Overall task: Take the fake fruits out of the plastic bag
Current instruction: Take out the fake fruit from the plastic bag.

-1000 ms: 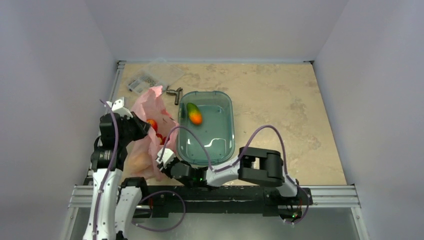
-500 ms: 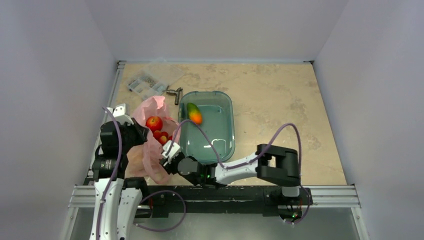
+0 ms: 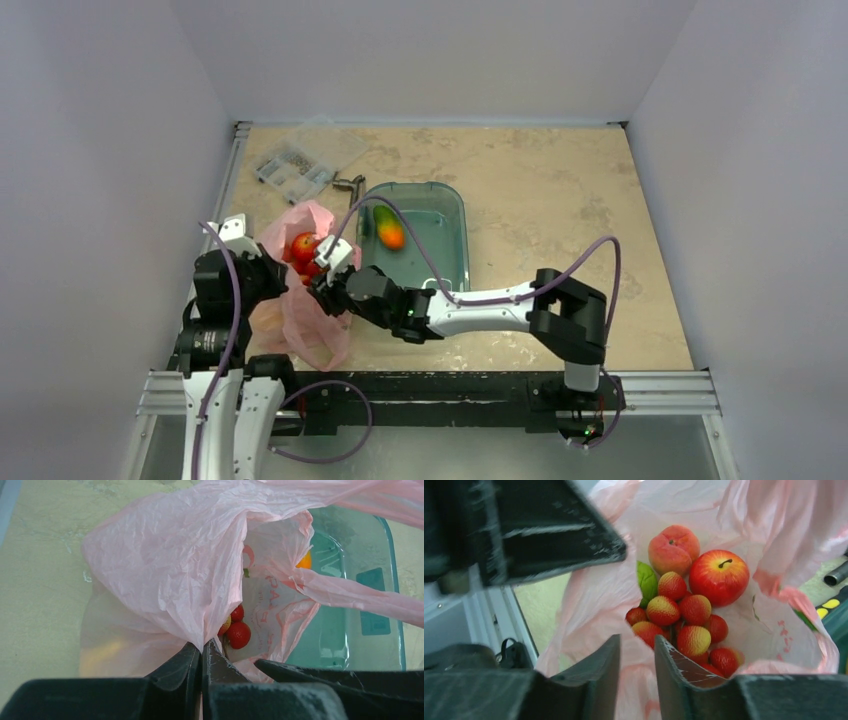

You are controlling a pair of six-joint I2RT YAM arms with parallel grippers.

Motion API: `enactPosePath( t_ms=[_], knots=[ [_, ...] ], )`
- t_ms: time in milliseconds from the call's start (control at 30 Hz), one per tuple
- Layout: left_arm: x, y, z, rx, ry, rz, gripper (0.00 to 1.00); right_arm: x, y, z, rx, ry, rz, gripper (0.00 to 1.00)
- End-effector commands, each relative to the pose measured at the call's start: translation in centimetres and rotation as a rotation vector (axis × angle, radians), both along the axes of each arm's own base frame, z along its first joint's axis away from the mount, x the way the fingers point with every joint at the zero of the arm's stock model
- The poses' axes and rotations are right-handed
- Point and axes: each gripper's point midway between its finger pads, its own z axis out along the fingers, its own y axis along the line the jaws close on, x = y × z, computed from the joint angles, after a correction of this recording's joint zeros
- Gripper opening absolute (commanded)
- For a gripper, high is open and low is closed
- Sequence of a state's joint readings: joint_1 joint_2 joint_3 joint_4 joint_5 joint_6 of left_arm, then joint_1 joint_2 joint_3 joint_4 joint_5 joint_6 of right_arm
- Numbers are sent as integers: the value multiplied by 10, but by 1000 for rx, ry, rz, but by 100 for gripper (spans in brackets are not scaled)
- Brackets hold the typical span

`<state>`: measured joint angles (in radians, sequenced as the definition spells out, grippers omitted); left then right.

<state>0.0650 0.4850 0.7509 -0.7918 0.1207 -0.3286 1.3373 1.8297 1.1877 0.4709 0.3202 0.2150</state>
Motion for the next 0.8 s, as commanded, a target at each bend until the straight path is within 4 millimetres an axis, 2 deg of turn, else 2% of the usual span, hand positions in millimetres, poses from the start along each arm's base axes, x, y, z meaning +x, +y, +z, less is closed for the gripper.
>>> enactPosePath(
  t_ms=[0,67,233,467,767],
  knots=[
    [-3,11,12,39,-40,52,0,20,17,14,38,56,-26,28],
    [-4,7,13,43,-48,32,0,28,25,18,54,50,-31,29],
    [-6,7,13,71,-47,35,0,55,39,-9,-55,53,-101,29],
    [-4,10,12,82,-44,48,0,67,34,-39,-122,57,-144,30],
    [-3,10,10,82,-35,50,0,80,23,-72,-212,77,-161,47]
  ],
)
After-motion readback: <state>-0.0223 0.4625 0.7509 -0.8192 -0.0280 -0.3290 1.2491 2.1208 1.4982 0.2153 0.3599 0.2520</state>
